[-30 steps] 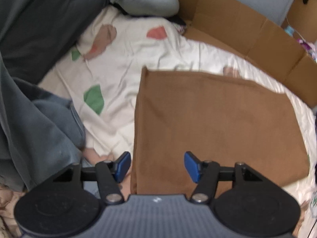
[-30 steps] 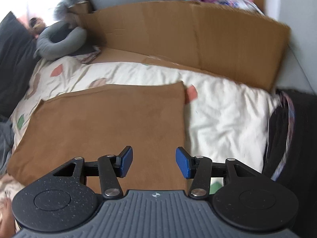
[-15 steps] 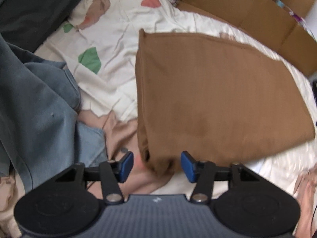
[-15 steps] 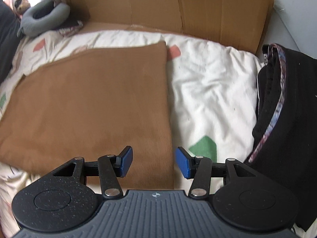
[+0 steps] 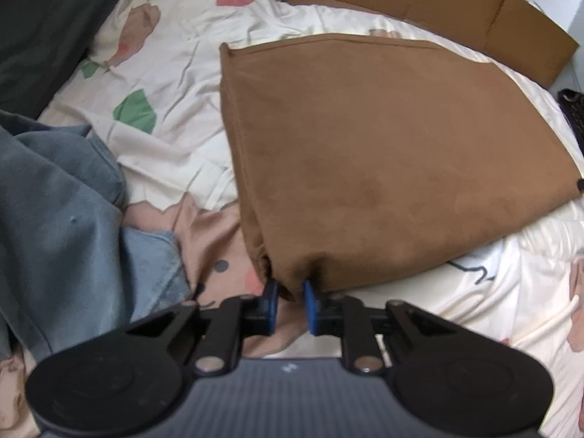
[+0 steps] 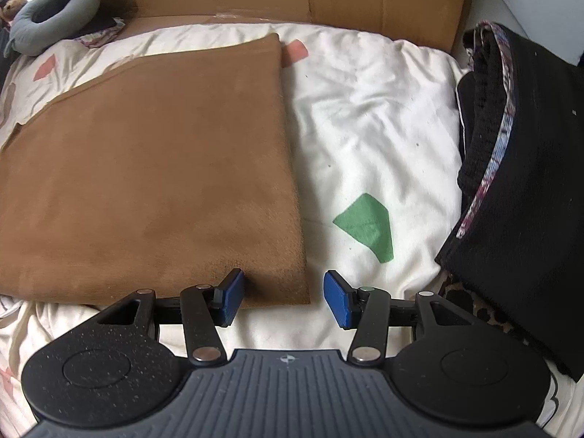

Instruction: Fold clothes

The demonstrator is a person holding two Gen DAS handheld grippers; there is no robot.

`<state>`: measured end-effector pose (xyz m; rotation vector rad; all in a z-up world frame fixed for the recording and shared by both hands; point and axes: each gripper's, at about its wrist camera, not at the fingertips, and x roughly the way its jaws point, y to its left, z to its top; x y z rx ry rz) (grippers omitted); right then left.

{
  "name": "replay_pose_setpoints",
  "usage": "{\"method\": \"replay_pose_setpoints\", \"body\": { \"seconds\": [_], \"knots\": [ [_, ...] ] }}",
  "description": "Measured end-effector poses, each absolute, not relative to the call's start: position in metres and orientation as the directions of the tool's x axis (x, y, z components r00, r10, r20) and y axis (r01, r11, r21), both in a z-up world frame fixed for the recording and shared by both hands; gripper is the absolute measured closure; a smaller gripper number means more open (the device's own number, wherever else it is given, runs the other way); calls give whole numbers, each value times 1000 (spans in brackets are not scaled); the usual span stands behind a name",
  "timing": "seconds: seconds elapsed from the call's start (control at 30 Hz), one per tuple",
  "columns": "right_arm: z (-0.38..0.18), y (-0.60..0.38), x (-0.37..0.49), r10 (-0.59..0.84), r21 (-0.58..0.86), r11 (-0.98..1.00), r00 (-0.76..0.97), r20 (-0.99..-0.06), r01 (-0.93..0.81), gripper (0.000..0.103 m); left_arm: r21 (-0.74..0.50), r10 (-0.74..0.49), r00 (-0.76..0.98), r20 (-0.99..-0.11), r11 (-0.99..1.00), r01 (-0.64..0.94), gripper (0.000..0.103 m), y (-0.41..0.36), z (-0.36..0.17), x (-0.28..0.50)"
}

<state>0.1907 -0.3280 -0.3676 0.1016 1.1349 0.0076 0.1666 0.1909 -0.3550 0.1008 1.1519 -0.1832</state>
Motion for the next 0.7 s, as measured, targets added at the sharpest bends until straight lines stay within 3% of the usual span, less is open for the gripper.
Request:
{"method": "replay_pose_setpoints", "body": {
  "seconds": [0.2, 0.53, 0.7],
  "knots": [
    [-372, -329, 190, 55, 85, 995, 416, -908, 54, 48, -21, -110, 394, -913, 974, 224, 99, 197, -353, 165],
    [-375, -341, 191, 53, 104, 989, 399, -916, 107, 48, -2, -113, 337, -935, 950, 313, 99, 208, -345, 171],
    [-377, -347, 186, 42, 97, 988, 394, -918, 120, 48, -1, -90, 316, -945, 963, 270, 100, 221, -340, 174]
  ]
}}
